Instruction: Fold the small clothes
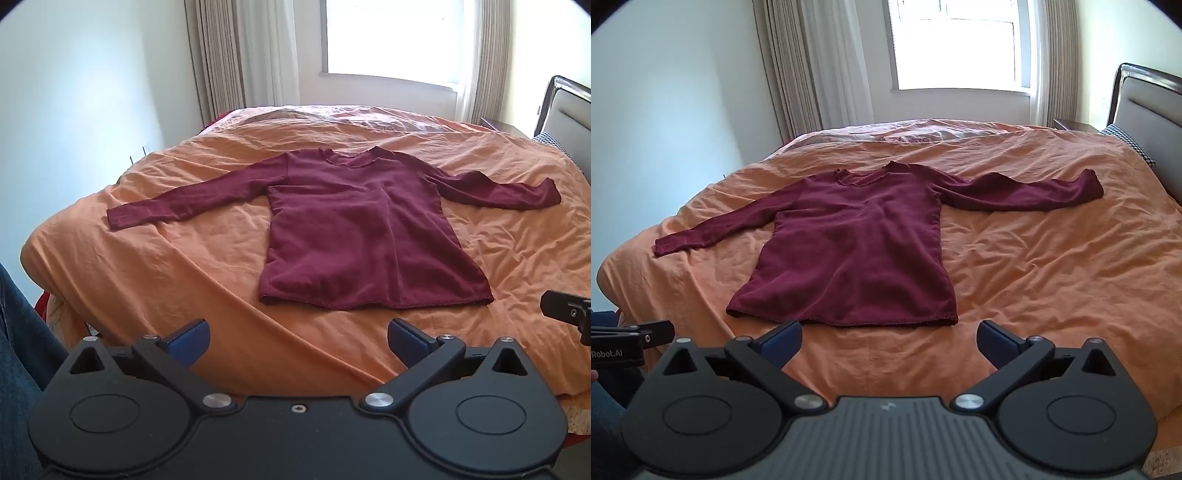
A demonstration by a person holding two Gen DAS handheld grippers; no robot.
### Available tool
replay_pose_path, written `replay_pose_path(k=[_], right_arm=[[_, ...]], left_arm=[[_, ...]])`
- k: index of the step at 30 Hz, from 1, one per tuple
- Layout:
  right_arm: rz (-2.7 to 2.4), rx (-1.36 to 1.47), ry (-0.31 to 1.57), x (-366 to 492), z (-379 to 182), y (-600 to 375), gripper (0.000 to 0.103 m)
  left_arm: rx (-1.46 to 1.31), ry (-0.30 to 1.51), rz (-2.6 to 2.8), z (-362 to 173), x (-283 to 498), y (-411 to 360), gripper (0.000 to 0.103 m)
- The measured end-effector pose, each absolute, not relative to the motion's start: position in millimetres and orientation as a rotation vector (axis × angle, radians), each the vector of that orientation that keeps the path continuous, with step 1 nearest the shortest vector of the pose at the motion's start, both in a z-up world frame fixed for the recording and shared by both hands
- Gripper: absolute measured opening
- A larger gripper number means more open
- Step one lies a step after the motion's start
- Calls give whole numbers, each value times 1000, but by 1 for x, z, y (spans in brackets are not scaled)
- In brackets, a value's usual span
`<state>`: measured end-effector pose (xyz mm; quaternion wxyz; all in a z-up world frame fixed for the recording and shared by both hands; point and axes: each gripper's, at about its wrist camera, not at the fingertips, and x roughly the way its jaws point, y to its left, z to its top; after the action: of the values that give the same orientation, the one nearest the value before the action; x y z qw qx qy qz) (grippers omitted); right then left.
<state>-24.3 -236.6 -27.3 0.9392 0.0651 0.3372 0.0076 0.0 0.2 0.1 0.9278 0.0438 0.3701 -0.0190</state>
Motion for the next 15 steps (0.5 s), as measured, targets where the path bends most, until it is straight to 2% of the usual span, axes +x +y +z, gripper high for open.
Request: replay_pose_path(k=[15], right_arm=[[-6, 127, 740, -13, -35, -239, 103]], left_arm=[[71, 802, -44, -8, 8, -2, 102]])
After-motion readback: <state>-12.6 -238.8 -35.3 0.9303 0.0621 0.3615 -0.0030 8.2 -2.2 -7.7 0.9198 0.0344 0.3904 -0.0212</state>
